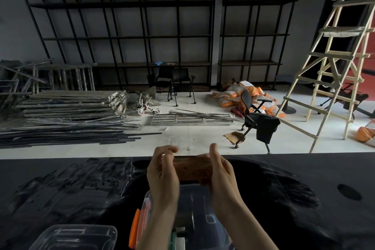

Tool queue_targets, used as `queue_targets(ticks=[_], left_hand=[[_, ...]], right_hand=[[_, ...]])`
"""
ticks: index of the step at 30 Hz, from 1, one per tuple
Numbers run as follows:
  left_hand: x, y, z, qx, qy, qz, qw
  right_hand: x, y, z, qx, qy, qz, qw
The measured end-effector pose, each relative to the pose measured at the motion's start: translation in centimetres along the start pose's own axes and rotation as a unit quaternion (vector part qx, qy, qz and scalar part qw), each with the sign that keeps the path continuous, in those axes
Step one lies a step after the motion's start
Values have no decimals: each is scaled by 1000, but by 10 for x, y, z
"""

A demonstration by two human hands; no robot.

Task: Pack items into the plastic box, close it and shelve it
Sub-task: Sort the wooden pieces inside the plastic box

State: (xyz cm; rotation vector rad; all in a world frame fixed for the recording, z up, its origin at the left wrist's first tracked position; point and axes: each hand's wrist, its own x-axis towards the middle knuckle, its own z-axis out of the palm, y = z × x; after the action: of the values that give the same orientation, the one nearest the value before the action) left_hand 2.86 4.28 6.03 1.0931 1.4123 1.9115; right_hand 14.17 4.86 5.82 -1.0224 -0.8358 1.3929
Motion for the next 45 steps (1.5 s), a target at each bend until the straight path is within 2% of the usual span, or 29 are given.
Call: queue_targets(ticks=[3, 6, 11, 14, 17, 20, 23, 25, 28, 30, 33, 35, 37, 38, 40, 41, 42, 43, 45], left_hand=[[1, 2, 0, -3, 9, -21, 1000], [-5, 2, 6, -5, 44, -24, 999], [-8, -2, 8, 1, 57, -26, 998], [-8, 4, 8, 8, 13, -20, 1000], [-14, 8, 5, -41, -27, -76, 996], [-31, 1, 10, -104, -36, -155, 982], [-40, -11, 16, -89, -25, -175, 980], [-29, -14, 9, -50, -39, -147, 987], [-15, -15, -5, 15, -142, -92, 985], [-18, -19, -5, 7, -199, -103, 975], [-22, -33, 1, -4, -207, -168, 964], [-24, -40, 1, -50, -218, -224, 949], [-24, -39, -8, -27, -215, -223, 950], [-22, -38, -12, 16, -189, -207, 960], [-16, -40, -24, 95, -109, -174, 974], [-12, -44, -31, 110, -79, -172, 976], [-9, -48, -38, 117, -62, -179, 975], [-8, -51, -43, 130, -52, -186, 973], [-10, -54, -52, 153, -50, -193, 968]], right_hand=[[-3, -4, 4, -15, -2, -11, 1000], [0, 3, 11, -45, 51, -57, 996], [6, 9, 15, -97, 82, -135, 983], [12, 18, 11, -76, 124, -91, 985], [13, 21, 8, 3, 171, 31, 985], [11, 20, 10, 57, 143, 109, 982], [8, 29, 12, -83, 83, 117, 986], [11, 33, 4, -137, 56, 72, 986], [14, 23, -1, -108, 46, -44, 992], [9, 19, 6, -108, -9, -61, 992], [2, 22, 16, -151, -40, -48, 987], [4, 26, 11, -140, -67, 13, 988], [9, 30, 1, -139, -54, 35, 988], [12, 32, -3, -147, -29, 34, 988], [18, 41, -6, -247, 23, 49, 967], [21, 48, -7, -354, 10, 72, 932], [21, 55, -8, -459, -23, 112, 881], [19, 62, -8, -523, -53, 153, 837], [19, 78, -8, -539, -95, 213, 810]])
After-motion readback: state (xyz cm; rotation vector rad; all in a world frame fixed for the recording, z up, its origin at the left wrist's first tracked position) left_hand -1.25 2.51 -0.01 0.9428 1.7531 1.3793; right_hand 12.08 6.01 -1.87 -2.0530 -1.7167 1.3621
